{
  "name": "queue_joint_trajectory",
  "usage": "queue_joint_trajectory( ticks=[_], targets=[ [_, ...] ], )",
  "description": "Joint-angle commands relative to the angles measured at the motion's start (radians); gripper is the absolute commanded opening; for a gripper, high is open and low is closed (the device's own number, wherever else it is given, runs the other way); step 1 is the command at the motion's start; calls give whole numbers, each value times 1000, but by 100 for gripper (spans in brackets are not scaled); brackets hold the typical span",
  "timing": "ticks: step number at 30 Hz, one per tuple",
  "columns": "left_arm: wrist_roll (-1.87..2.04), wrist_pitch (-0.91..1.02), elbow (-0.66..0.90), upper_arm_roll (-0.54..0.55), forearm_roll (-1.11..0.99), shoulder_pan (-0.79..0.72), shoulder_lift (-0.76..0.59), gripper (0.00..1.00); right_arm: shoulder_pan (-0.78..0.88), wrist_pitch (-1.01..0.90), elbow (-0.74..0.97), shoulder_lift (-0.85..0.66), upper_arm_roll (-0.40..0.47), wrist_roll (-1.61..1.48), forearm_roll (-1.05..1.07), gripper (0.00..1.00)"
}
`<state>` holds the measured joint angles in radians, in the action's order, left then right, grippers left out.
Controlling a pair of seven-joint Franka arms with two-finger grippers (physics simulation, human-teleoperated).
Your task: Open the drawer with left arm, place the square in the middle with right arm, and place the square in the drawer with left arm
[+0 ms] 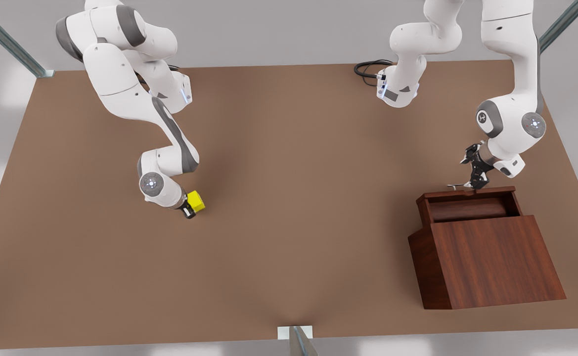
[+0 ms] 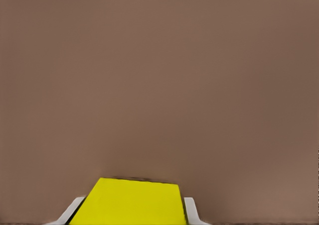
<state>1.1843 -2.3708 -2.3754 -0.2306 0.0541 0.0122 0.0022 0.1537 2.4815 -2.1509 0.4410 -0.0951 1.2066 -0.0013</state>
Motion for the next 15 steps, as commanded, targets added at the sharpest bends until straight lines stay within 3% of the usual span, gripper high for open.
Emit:
queue_joint_trajectory(
  ticks=[1,3,5,9,10,15],
  targets=[
    [0,2,-2,-3,0,-15,-1,100,0,-3,0,-2,0,1,0,58],
    [0,7,-2,-3,0,-15,-1,100,3,-13,16,-8,-3,4,0,58],
    [0,24,-4,-1,0,-14,-2,100,1,-69,66,-19,-64,2,1,58],
    [1,50,-4,-1,0,-15,-14,100,3,-70,161,-11,-320,248,1,58],
    [1,51,-2,-1,0,-15,-21,100,88,-69,186,-10,-353,338,1,58],
    [20,143,24,1,3,-17,-67,100,305,-85,411,160,-347,714,-75,58]
  ],
)
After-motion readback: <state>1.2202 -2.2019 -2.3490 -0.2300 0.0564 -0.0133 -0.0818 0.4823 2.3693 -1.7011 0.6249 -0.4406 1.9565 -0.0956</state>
